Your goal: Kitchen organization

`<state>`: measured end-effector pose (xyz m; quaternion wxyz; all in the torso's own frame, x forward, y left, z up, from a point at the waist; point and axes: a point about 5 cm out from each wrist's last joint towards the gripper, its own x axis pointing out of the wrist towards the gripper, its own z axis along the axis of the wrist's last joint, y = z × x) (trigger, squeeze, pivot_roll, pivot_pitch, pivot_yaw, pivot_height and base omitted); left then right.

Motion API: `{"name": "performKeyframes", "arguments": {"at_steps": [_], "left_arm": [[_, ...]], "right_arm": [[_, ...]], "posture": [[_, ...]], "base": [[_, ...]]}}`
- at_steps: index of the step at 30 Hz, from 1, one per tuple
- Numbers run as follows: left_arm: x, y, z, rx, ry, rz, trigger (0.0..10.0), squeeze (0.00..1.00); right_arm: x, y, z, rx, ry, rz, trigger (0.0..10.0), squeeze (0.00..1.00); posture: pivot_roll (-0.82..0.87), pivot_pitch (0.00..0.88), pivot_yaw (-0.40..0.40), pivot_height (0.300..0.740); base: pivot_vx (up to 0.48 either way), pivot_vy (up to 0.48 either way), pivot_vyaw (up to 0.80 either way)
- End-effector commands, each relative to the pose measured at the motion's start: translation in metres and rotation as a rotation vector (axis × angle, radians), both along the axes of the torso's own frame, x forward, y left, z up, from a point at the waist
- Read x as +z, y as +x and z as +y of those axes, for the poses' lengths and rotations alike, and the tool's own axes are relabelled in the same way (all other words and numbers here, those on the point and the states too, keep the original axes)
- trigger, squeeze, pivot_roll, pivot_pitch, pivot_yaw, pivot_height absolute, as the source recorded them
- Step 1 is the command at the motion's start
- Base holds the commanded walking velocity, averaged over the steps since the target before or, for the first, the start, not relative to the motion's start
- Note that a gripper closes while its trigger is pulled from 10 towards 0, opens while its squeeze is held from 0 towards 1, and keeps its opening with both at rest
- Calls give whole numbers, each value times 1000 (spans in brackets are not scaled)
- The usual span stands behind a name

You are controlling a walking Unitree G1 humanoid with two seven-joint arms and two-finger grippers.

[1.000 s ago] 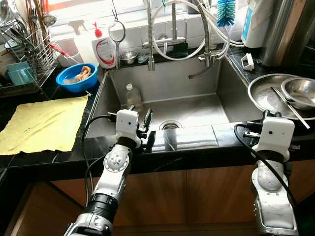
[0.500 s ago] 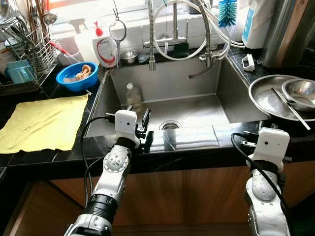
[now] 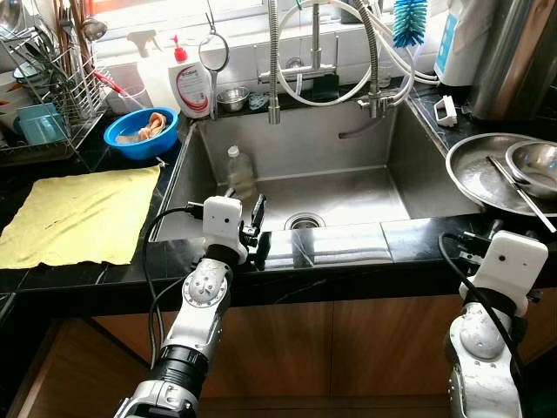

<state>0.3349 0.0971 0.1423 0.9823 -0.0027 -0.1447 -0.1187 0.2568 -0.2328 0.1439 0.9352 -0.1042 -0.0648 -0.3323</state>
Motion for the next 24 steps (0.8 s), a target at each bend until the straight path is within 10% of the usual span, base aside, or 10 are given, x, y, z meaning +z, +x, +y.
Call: {"name": "performKeyframes", "arguments": {"at_steps": [1, 24], "left_arm": [[-4, -1, 4, 6, 16, 4, 10000, 0], [0, 3, 7, 18, 19, -3, 10000, 0]], "right_arm": [[8, -2, 1, -9, 3, -38, 10000, 0], [18, 4, -5, -66, 32, -90, 10000, 0]], "posture": [[-313, 0, 131, 740], [-306, 0, 134, 740]], "base": [[0, 0, 0], [0, 0, 0]]}}
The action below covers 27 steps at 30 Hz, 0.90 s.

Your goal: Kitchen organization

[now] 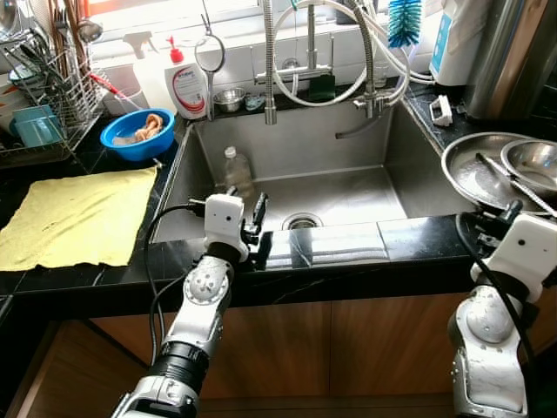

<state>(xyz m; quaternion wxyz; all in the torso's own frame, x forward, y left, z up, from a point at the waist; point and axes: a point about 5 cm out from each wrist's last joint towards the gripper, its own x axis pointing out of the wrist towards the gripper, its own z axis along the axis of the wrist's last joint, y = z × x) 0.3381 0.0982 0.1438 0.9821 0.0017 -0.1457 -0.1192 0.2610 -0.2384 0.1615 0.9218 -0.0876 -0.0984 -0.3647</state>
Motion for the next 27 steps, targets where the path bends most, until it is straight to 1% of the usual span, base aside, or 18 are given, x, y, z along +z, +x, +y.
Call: {"name": "performKeyframes", "arguments": {"at_steps": [1, 6, 11, 14, 15, 20, 21, 23, 24, 27], "left_arm": [[-2, -1, 6, 17, 10, 0, 10000, 0], [-3, -1, 5, 13, 10, 0, 10000, 0], [-3, -2, 4, 9, 14, 0, 10000, 0], [-3, -2, 5, 12, 14, -1, 10000, 0], [-3, -2, 5, 13, 15, -1, 10000, 0], [-2, -2, 7, 18, 16, -2, 10000, 0], [-2, -2, 7, 20, 16, -1, 10000, 0], [-2, -2, 8, 21, 15, -1, 10000, 0], [-3, -2, 8, 26, 13, 2, 10000, 0], [-4, -3, 8, 28, 12, 4, 10000, 0]], "right_arm": [[1, -1, 1, -6, 24, -8, 10000, 0], [-2, -2, 4, -4, 30, -3, 10000, 0], [-6, -5, 2, -28, 39, 14, 10000, 0], [-6, -5, -1, -41, 68, 9, 10000, 0], [-5, -5, -1, -39, 68, 3, 10000, 1000], [-2, -2, 0, -26, 69, -8, 10000, 1000], [-1, -2, 0, -27, 70, -10, 10000, 933], [0, -2, 0, -28, 71, -12, 10000, 933], [3, -2, -2, -30, 71, -25, 10000, 0], [5, -2, -3, -33, 69, -30, 10000, 0]], "posture": [[-306, 0, 134, 740], [-305, 0, 136, 740], [-306, 0, 134, 740], [-305, 0, 133, 740], [-302, 0, 131, 740], [-298, 0, 127, 740], [-298, 0, 127, 740], [-298, 0, 126, 740], [-300, 0, 126, 740], [-300, 0, 125, 740]], "base": [[0, 0, 0], [0, 0, 0], [0, 0, 0], [0, 0, 0], [0, 0, 0], [0, 0, 0], [0, 0, 0], [0, 0, 0], [0, 0, 0], [0, 0, 0]]}}
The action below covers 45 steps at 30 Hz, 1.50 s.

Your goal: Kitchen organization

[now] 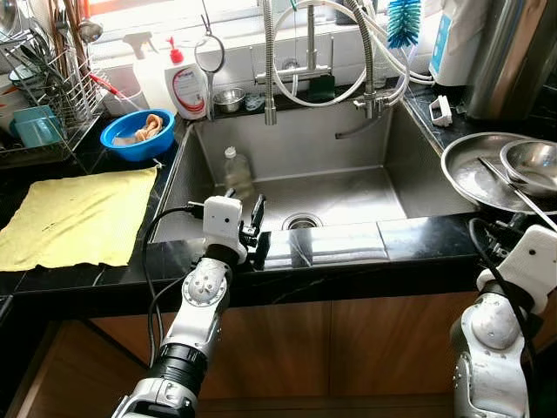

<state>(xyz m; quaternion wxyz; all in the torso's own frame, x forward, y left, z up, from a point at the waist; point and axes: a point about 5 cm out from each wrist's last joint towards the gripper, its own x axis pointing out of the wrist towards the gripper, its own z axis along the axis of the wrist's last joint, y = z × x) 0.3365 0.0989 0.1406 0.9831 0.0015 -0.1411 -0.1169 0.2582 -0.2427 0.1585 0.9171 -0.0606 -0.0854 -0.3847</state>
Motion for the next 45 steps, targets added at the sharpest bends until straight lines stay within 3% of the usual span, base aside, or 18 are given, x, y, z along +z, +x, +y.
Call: {"name": "performKeyframes", "arguments": {"at_steps": [1, 27, 28, 29, 30, 31, 38, 45], "left_arm": [[-2, -3, 7, 21, 11, -3, 10000, 0], [-2, -4, 10, 31, 15, 3, 10000, 0], [-2, -4, 10, 31, 15, 2, 10000, 0], [-2, -4, 10, 31, 15, 2, 10000, 0], [-2, -4, 10, 31, 15, 2, 10000, 0], [-2, -4, 10, 31, 15, 3, 10000, 0], [-2, -4, 10, 32, 16, 3, 10000, 0], [-2, -4, 11, 35, 15, 1, 10000, 0]], "right_arm": [[7, 0, 2, 4, 10, -29, 10000, 0], [14, 0, -6, -9, 20, -66, 10000, 0], [14, 0, -6, -7, 20, -69, 7882, 0], [14, 0, -6, -6, 20, -70, 7882, 0], [14, 0, -6, -3, 24, -72, 2627, 0], [14, 0, -6, -1, 25, -72, 2392, 0], [13, 3, -2, 19, 38, -65, 4039, 0], [13, 4, -1, 33, 42, -70, 4941, 0]], "posture": [[-300, 0, 126, 740], [-293, 0, 129, 740], [-294, 0, 131, 740], [-294, 0, 131, 740], [-294, 0, 133, 740], [-293, 0, 132, 740], [-290, 0, 133, 740], [-291, 0, 135, 740]], "base": [[0, 0, 0], [0, 0, 0], [0, 0, 0], [0, 0, 0], [0, 0, 0], [0, 0, 0], [0, 0, 0], [0, 0, 0]]}}
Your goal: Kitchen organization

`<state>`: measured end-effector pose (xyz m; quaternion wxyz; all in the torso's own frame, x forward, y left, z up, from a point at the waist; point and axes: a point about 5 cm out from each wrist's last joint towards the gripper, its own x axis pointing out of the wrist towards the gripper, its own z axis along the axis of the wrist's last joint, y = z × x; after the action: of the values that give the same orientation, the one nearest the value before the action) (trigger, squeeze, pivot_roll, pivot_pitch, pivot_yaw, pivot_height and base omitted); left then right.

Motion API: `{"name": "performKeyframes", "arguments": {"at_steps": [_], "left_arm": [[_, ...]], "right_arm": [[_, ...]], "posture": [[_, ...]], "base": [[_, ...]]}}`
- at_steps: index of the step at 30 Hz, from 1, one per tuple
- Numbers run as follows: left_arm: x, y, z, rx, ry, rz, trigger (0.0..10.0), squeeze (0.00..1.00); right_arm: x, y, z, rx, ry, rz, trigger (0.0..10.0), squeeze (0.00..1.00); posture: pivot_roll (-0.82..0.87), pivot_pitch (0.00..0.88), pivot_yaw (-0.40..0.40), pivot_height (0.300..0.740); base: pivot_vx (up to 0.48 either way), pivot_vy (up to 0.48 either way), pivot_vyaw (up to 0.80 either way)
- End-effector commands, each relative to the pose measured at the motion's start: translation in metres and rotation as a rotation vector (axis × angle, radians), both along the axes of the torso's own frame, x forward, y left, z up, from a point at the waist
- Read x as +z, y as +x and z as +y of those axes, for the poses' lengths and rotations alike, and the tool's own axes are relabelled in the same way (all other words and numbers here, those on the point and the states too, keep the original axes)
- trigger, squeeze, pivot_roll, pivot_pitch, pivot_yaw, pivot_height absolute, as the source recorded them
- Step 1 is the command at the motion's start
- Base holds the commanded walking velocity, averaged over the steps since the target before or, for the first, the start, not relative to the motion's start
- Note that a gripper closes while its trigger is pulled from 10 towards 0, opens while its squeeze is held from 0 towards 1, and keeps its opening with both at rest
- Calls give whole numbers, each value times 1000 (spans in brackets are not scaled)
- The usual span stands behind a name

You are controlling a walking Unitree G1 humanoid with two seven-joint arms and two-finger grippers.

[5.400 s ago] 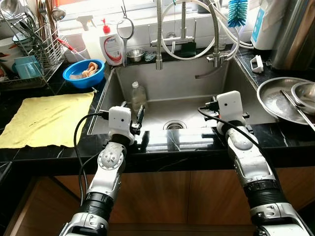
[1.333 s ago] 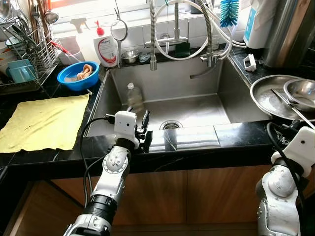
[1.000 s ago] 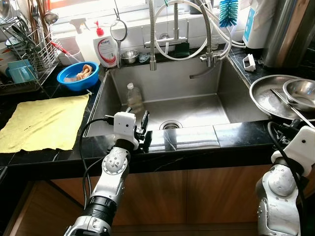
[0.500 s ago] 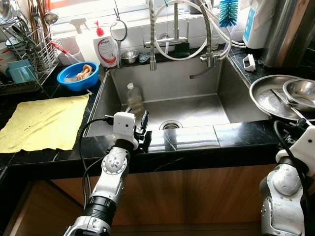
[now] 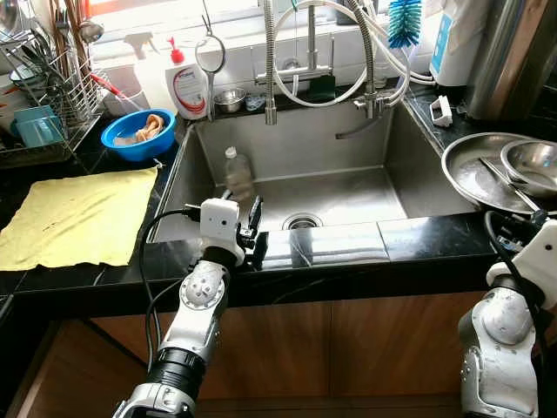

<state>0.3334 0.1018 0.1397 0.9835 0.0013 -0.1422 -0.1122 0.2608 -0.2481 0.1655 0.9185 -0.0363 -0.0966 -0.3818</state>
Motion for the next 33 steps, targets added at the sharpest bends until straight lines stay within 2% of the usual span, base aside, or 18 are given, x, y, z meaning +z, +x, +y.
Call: {"name": "performKeyframes", "arguments": {"at_steps": [1, 2, 14, 21, 22, 23, 24, 25, 33], "left_arm": [[-1, -1, 8, 26, 17, 3, 10000, 0], [-1, 0, 8, 27, 20, 2, 10000, 0], [3, 0, 6, 16, 55, -22, 10000, 0], [4, 0, 6, 18, 52, -23, 10000, 0], [4, 0, 6, 17, 53, -23, 10000, 0], [4, 0, 6, 17, 53, -23, 10000, 0], [4, 0, 6, 18, 53, -23, 10000, 0], [4, 0, 6, 18, 54, -23, 10000, 0], [4, 1, 6, 18, 55, -26, 10000, 0]], "right_arm": [[6, 2, 5, 20, 7, -32, 4941, 0], [5, 4, 6, 46, 22, -31, 10000, 0], [2, 18, 28, 235, 57, -23, 10000, 0], [5, 20, 33, 276, 62, -38, 10000, 0], [5, 20, 33, 280, 63, -39, 9176, 0], [5, 20, 33, 282, 64, -39, 9176, 0], [5, 20, 34, 287, 64, -44, 1765, 0], [6, 20, 34, 295, 63, -51, 0, 0], [7, 22, 36, 316, 61, -55, 0, 0]], "posture": [[-291, 0, 135, 740], [-291, 0, 136, 740], [-288, 0, 136, 740], [-289, 0, 139, 740], [-289, 0, 139, 740], [-289, 0, 139, 740], [-289, 0, 139, 740], [-289, 0, 139, 740], [-289, 0, 140, 740]], "base": [[0, 0, 0], [0, 0, 0], [0, 0, 0], [0, 0, 0], [0, 0, 0], [0, 0, 0], [0, 0, 0], [0, 0, 0], [0, 0, 0]]}}
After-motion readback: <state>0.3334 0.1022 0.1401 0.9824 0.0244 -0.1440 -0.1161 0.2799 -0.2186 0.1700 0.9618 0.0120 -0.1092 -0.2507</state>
